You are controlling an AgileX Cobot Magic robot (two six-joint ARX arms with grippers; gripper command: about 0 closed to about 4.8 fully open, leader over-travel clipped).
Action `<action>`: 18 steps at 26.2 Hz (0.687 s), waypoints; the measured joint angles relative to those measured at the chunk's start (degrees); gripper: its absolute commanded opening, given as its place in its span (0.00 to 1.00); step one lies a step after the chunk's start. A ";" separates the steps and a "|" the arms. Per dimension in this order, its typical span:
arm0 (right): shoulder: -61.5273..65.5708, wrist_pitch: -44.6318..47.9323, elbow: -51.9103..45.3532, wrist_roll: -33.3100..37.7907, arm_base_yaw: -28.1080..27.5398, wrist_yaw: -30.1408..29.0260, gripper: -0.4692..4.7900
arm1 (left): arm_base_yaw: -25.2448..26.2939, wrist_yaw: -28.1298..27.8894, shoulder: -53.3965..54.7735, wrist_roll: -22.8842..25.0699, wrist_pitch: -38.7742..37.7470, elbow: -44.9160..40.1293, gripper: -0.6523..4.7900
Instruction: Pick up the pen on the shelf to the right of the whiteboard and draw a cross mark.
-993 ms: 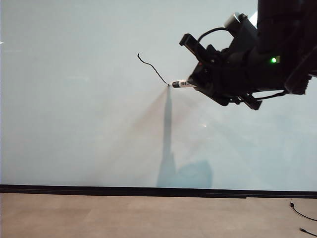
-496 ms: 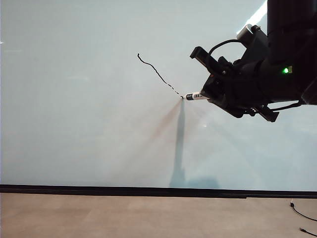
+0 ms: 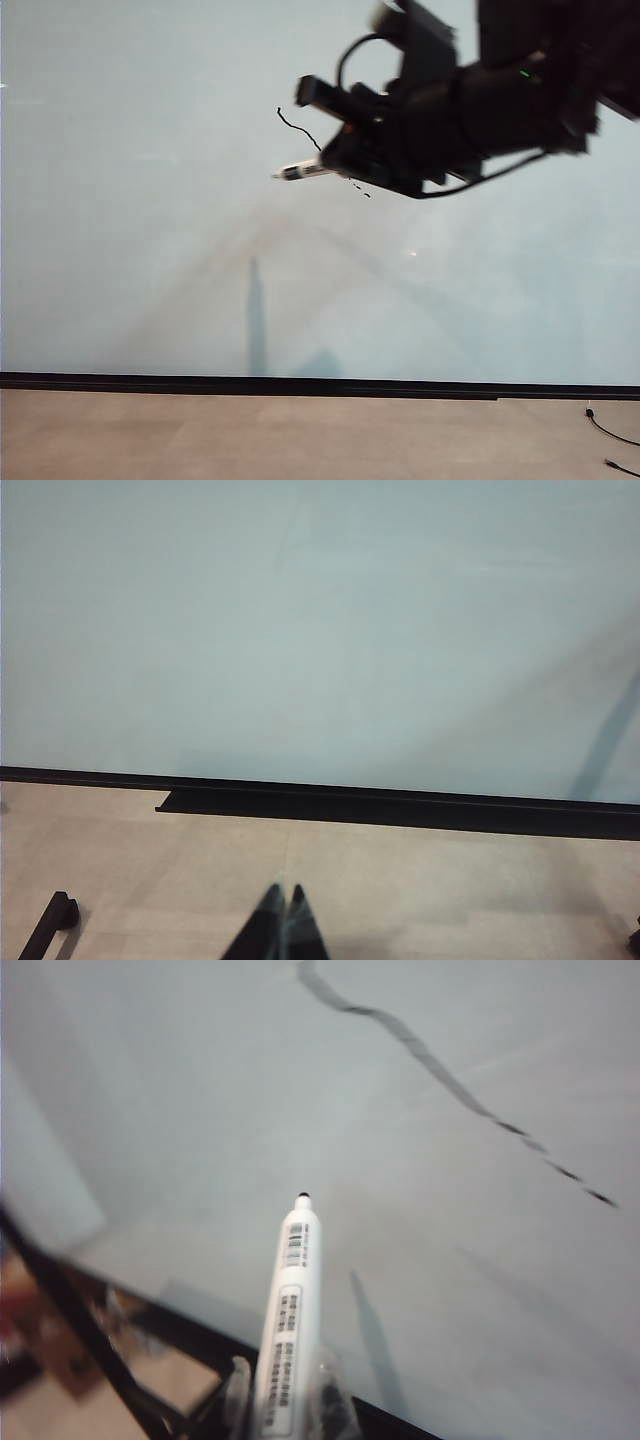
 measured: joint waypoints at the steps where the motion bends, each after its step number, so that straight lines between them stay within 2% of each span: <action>1: -0.09 -3.39 1.86 -2.21 -0.13 -0.79 0.07 | 0.00 0.00 0.00 0.00 -0.02 0.00 0.11; 3: -0.13 -12.68 7.43 -8.66 -1.16 -2.14 0.07 | 0.00 -0.02 0.00 0.00 0.00 0.00 0.11; 8: -0.13 -21.79 12.61 -14.53 -2.84 -2.34 0.07 | 0.00 0.00 0.00 0.00 0.00 0.00 0.11; 18: -0.13 -23.93 14.62 -17.05 -4.13 -1.75 0.07 | 0.00 0.00 0.00 0.00 0.00 0.00 0.11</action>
